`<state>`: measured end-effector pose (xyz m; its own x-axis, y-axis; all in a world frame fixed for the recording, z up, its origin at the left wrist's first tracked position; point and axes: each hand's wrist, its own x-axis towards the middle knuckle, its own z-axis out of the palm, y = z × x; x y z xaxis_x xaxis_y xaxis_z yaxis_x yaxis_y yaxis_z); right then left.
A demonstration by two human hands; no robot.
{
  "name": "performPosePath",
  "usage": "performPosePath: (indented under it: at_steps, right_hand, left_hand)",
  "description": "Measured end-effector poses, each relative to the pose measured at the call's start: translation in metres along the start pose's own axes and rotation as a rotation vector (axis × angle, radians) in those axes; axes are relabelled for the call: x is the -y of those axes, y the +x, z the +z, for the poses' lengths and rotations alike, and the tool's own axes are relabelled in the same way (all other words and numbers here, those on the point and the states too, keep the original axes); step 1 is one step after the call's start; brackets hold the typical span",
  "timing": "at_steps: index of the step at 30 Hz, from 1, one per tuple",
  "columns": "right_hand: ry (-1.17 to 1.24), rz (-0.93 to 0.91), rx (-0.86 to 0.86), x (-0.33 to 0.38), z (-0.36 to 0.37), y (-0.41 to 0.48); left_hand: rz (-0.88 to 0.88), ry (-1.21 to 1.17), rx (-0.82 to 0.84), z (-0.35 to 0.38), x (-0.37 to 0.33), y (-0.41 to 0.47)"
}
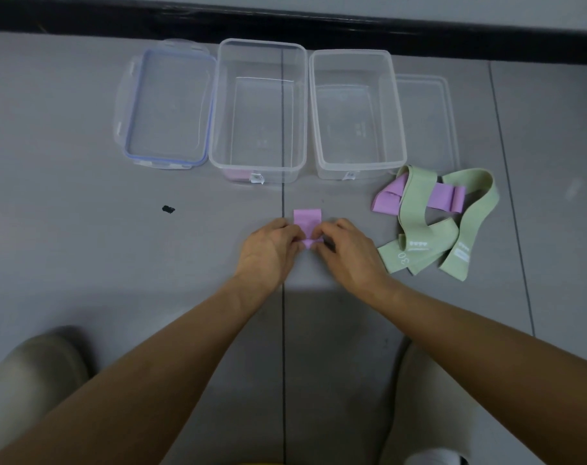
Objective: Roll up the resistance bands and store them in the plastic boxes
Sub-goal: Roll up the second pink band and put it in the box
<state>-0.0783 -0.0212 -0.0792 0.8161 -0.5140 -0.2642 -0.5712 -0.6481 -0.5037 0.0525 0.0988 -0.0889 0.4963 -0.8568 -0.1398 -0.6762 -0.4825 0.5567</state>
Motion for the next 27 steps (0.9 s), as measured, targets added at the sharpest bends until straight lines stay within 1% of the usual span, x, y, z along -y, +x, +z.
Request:
performPosePath:
  at_steps: [5, 8, 12, 16, 20, 25, 27]
  right_hand:
    - [-0.067, -0.040, 0.018, -0.003, -0.002, 0.003]
    - [-0.055, -0.015, 0.020, -0.002, -0.004, 0.008]
    - [-0.044, -0.032, 0.037, -0.004, -0.004, 0.009]
    - [-0.056, -0.067, 0.000, -0.002, -0.001, -0.002]
    - [-0.035, -0.051, -0.053, 0.003, 0.000, -0.006]
    - [-0.110, -0.071, -0.021, 0.003, -0.001, -0.002]
    - [-0.113, -0.049, -0.022, 0.002, -0.002, 0.002]
  left_hand:
    - [-0.010, -0.033, -0.036, 0.001, 0.000, -0.002]
    - [0.025, -0.039, -0.022, 0.004, 0.003, -0.006]
    - [0.026, 0.001, -0.025, 0.005, 0.007, -0.004]
    - [0.067, 0.018, -0.016, 0.005, 0.007, -0.005]
    - [0.062, 0.017, -0.003, 0.003, 0.004, -0.004]
    - [0.058, 0.015, 0.004, -0.002, 0.006, 0.002]
    - [0.043, 0.004, 0.025, -0.003, 0.006, 0.007]
